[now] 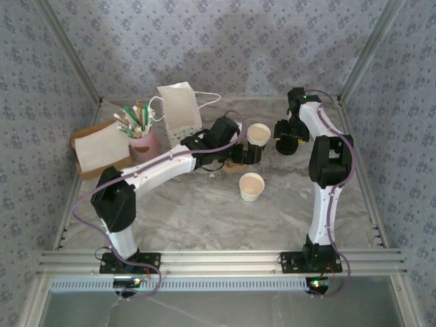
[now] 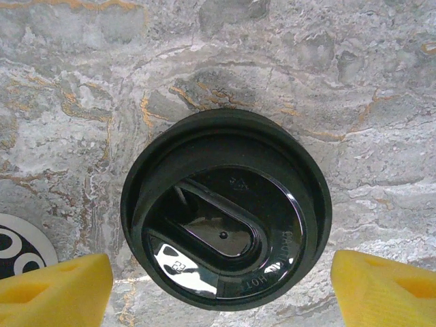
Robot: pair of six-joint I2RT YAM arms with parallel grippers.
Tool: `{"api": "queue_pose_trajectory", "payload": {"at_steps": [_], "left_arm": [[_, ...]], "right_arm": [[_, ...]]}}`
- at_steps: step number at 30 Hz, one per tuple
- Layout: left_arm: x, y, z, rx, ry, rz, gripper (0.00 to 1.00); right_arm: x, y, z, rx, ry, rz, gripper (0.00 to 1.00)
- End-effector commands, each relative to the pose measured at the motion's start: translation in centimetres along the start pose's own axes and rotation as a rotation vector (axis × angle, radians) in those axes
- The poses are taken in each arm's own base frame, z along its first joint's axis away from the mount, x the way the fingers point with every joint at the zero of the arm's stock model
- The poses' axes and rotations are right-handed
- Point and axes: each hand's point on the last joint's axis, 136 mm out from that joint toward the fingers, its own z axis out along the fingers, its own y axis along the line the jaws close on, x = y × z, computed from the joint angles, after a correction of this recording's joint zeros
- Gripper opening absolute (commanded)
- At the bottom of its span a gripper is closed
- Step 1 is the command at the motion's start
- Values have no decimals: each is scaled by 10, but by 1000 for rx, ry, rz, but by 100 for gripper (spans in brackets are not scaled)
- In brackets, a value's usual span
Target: Pack the takeout coffee
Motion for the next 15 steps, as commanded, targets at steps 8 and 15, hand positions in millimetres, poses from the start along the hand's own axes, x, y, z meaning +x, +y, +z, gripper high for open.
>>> {"api": "queue_pose_trajectory", "payload": {"at_steps": [8,15], "left_arm": [[0,0,5,16,7,14,100],[-1,0,7,16,9,11,99]], "right_arm": [[-1,-4,10,7,35,-21,84],[-3,-7,13,2,38,-16,83]]}}
